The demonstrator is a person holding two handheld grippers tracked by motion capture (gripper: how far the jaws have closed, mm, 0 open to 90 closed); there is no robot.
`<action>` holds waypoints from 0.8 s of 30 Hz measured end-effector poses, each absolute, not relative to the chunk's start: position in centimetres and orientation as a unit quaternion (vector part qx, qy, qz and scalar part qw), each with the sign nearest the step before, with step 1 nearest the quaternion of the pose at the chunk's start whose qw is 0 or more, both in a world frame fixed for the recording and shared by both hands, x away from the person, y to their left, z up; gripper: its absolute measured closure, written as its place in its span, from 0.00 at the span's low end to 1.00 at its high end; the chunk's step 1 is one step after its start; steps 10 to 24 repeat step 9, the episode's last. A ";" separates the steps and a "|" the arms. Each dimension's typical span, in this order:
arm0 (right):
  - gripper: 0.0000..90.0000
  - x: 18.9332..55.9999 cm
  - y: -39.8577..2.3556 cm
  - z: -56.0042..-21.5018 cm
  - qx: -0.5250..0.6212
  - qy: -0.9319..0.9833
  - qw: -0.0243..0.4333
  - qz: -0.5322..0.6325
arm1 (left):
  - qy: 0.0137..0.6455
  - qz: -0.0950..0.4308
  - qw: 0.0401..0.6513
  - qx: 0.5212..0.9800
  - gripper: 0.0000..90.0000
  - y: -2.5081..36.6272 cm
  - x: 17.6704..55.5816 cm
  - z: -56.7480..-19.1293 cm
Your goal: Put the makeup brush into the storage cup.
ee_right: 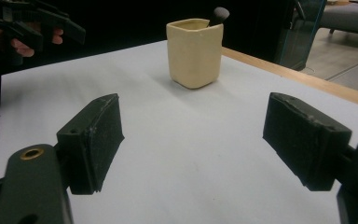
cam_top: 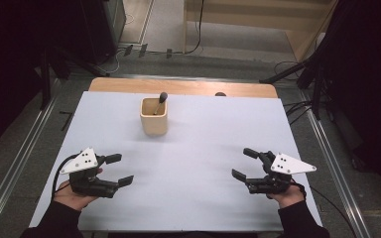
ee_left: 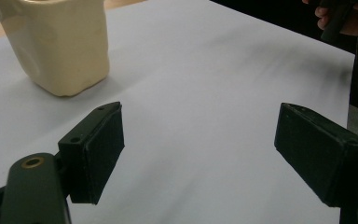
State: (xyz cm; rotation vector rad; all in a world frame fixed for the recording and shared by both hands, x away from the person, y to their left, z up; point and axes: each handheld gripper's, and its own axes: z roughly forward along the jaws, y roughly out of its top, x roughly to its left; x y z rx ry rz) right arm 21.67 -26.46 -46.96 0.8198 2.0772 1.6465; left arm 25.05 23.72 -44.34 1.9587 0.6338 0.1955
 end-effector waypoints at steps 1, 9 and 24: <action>0.23 21.7 -26.5 -47.0 0.291 0.736 0.183 0.583 | 0.263 0.082 0.512 0.814 0.18 23.7 25.1 -44.3; 0.23 21.7 -26.6 -46.9 0.291 0.735 0.184 0.584 | 0.270 0.081 0.514 0.810 0.18 23.9 25.1 -44.3; 0.23 21.7 -26.6 -46.9 0.291 0.735 0.184 0.584 | 0.270 0.081 0.514 0.810 0.18 23.9 25.1 -44.3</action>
